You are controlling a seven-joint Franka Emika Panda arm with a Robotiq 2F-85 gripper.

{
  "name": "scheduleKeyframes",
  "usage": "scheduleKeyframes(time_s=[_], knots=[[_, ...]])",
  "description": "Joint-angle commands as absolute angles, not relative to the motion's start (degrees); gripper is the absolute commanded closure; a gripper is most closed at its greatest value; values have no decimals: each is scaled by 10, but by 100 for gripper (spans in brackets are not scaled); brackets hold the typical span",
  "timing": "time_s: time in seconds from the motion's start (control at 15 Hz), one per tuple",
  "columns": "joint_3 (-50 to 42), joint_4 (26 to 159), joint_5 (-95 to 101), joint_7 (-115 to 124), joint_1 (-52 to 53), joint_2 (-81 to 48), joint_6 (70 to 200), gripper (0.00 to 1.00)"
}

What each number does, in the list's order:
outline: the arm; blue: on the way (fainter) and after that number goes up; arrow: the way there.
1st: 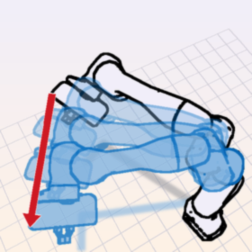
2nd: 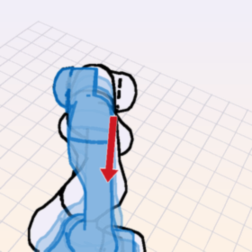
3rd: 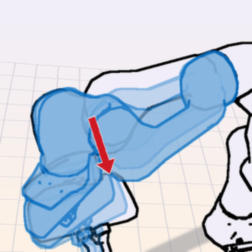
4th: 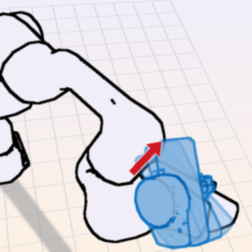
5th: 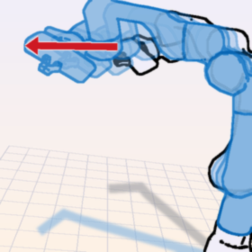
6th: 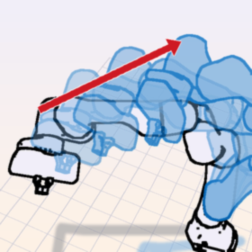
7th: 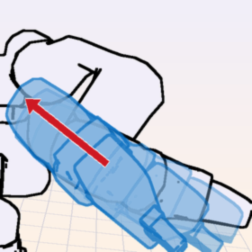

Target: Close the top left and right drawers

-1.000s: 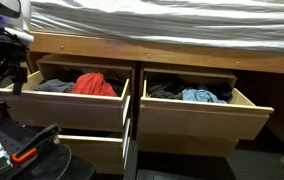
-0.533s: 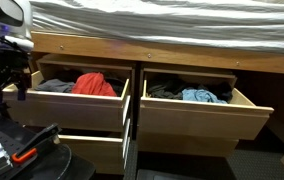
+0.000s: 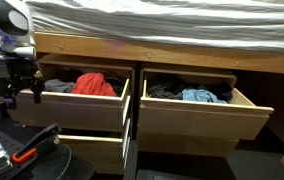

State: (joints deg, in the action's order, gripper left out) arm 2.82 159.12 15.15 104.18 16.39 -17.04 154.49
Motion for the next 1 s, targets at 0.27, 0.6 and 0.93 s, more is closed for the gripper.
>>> scheduleKeyframes(time_s=[0.27,0.6,0.93], knots=[[10,1586,144,1046,181,-183,1552,0],[-30,1525,158,1071,212,-282,1639,0],[-135,1489,141,1131,344,-307,1728,0]])
